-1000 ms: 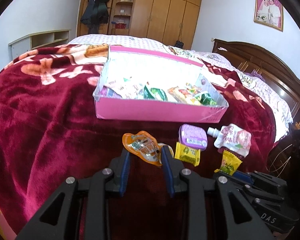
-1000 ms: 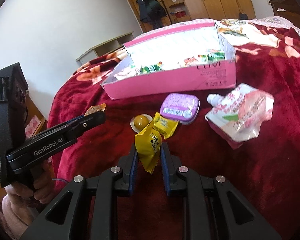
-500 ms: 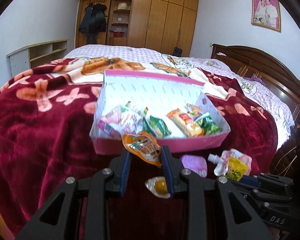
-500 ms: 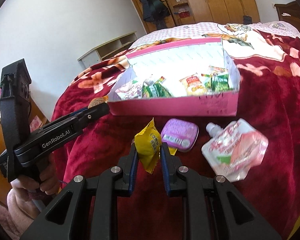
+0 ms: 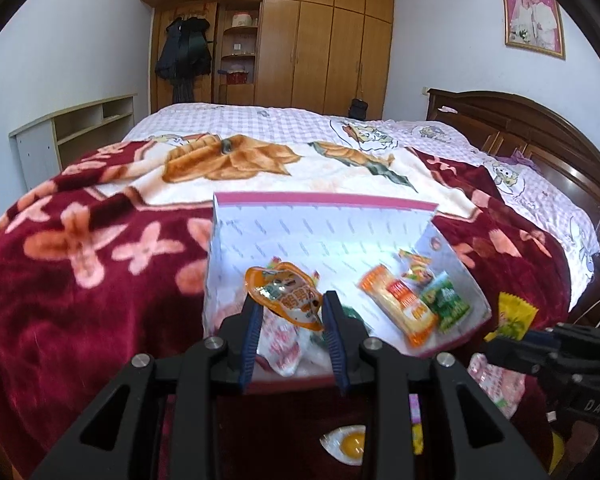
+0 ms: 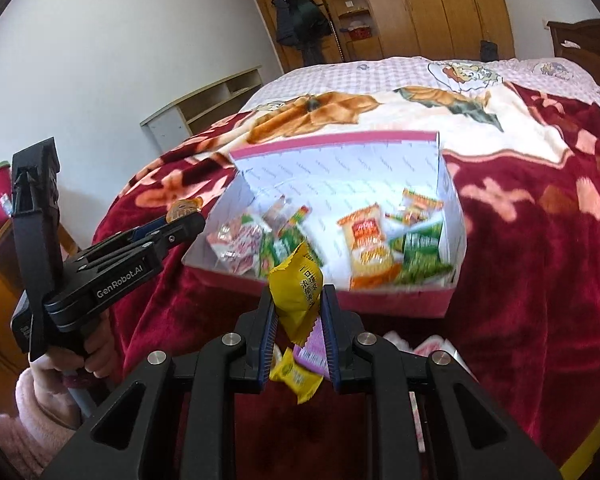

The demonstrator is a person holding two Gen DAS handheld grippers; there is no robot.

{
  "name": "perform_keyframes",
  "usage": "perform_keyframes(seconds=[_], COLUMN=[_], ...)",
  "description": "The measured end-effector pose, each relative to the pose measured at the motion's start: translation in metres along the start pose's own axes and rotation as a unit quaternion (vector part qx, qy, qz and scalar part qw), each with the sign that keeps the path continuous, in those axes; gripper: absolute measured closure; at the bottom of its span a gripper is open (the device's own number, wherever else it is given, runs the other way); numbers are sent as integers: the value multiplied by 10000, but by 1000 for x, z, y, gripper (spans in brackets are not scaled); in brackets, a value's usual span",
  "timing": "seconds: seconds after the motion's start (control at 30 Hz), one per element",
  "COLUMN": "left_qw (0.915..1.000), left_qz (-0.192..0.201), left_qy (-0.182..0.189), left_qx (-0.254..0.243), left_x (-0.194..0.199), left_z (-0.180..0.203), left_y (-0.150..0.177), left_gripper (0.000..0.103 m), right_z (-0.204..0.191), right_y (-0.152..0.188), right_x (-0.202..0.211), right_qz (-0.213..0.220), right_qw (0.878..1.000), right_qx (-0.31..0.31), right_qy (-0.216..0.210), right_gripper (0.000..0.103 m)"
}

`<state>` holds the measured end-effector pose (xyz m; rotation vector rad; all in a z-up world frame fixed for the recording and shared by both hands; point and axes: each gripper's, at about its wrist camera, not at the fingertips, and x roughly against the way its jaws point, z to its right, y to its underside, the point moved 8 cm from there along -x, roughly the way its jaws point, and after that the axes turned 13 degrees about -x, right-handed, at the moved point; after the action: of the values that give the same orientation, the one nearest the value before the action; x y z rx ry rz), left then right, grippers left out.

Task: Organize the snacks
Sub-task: 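Carry the jelly cup and yellow candy over the pink box with both tools, then lower both items into the box and open both tools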

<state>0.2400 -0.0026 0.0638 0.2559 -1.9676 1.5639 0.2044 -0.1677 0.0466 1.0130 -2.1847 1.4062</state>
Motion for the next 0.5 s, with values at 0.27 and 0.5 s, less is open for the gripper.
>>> perform_keyframes(seconds=[0.27,0.5], left_qw=[9999,9997], left_qz=[-94,-212], left_qy=[22,-18], left_qx=[120,82], left_x=[-38,-74], left_z=[-11,-20], left_y=[-9,-12], left_gripper=[71,71], right_z=[-4,-3], right_y=[-25,-32], right_x=[-18,-45], right_qz=[60,-82], right_qw=[10000,9999], right_qx=[-49,-52], right_qy=[14,87], right_gripper=[80,80])
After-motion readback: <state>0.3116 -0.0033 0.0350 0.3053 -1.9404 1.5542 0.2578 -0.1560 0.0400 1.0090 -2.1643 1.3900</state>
